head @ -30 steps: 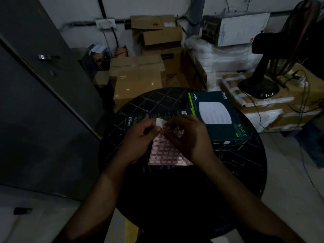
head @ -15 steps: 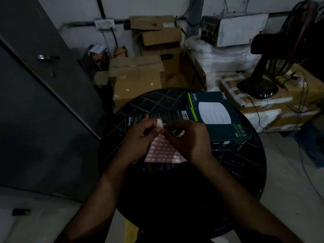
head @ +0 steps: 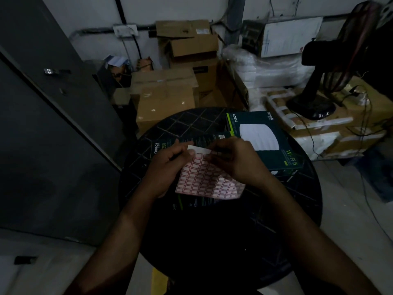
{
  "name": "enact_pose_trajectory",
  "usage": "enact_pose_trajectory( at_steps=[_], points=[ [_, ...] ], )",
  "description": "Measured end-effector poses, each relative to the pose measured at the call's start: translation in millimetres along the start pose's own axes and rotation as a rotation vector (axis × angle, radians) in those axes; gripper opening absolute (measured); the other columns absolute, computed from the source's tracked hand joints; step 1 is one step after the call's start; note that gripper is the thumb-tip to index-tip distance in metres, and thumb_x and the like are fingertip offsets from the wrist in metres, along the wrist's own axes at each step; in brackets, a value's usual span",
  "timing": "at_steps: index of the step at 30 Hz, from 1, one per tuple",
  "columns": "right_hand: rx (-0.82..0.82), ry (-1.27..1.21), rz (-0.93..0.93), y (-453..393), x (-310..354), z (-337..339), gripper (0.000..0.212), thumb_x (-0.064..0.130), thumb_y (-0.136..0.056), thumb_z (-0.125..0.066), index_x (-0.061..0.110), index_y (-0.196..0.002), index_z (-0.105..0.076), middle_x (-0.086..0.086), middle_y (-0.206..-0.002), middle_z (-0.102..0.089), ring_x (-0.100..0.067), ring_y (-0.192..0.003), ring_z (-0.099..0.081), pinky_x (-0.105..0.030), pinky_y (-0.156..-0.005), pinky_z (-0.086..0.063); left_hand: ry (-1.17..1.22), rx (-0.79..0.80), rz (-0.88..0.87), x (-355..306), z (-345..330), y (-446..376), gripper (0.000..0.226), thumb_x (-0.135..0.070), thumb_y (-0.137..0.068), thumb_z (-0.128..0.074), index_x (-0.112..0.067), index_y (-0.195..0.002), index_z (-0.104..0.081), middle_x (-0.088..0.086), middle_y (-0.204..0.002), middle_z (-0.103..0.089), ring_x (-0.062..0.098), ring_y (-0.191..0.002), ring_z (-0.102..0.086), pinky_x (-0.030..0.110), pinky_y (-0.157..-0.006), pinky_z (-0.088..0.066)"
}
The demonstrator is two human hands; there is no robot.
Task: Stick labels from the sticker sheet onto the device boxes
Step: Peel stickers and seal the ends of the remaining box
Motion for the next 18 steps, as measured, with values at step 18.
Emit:
enact_pose_trajectory(
  at_steps=[18],
  points=[
    [-0.413, 0.302, 0.172, 11, 15, 15, 0.036, 0.034, -0.071, -0.087, 0.032, -0.101, -0.069, 0.011, -0.107, -0.056, -0.019, -0.110, -0.046, -0.034, -0.085, -0.024, 0.092, -0.061, 0.042, 1, 3, -5, 0.027, -0.005, -0.092, -0.063, -0.029, -0.098, -0.074, 0.003, -0.126, -0.067, 0.016, -0.107, -0.068, 0.032, -0.082, -0.057]
  ],
)
Point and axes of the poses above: each hand's wrist, its own y-axis away from the middle knuckle, its own z-axis out of the back of the hand, x = y × z, the point moved 6 cm from there along -y, towards the middle knuckle
